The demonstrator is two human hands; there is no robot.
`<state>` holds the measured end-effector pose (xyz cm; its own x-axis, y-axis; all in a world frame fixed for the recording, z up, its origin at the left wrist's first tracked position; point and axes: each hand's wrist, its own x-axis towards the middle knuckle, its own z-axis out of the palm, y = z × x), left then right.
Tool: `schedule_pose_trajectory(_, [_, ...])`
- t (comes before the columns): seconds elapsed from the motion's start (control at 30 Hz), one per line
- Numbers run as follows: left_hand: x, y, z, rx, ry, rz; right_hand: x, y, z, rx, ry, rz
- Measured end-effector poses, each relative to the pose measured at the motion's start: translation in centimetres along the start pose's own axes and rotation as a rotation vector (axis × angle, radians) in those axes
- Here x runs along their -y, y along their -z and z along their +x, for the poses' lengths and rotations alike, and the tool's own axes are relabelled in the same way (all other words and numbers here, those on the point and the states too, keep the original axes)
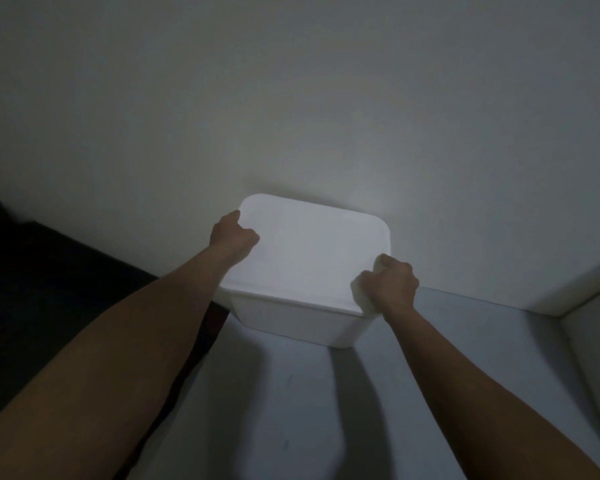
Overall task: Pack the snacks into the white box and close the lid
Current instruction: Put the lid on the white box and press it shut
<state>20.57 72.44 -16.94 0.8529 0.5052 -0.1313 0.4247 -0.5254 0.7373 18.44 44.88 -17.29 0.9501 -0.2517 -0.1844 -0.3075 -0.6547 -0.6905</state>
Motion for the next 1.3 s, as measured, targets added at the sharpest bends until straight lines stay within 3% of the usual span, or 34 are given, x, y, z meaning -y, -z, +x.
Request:
schedule_pose_trajectory(0.33, [0.3, -0.8, 1.7, 0.048, -0.023, 0.016, -0.4, -0.3, -0.1, -0.033, 0.052, 0.01])
schedule_pose_trajectory(0.7, [1.2, -1.1, 1.5, -0.003, -0.076, 0.08, -1.0, -1.0, -0.2, -0.03, 0.071, 0.09])
schedule_pose_trajectory(1.07, [2.1, -1.9, -0.1, -0.016, -0.028, 0.186, -1.9, -0.4, -0.7, -0.107, 0.069, 0.076])
schedule_pose_trajectory(1.3, [3.9, -1.5, -0.2, 0.039, -0.033, 0.096, -2.4, -1.0, -1.5, -0.123, 0.098, 0.051])
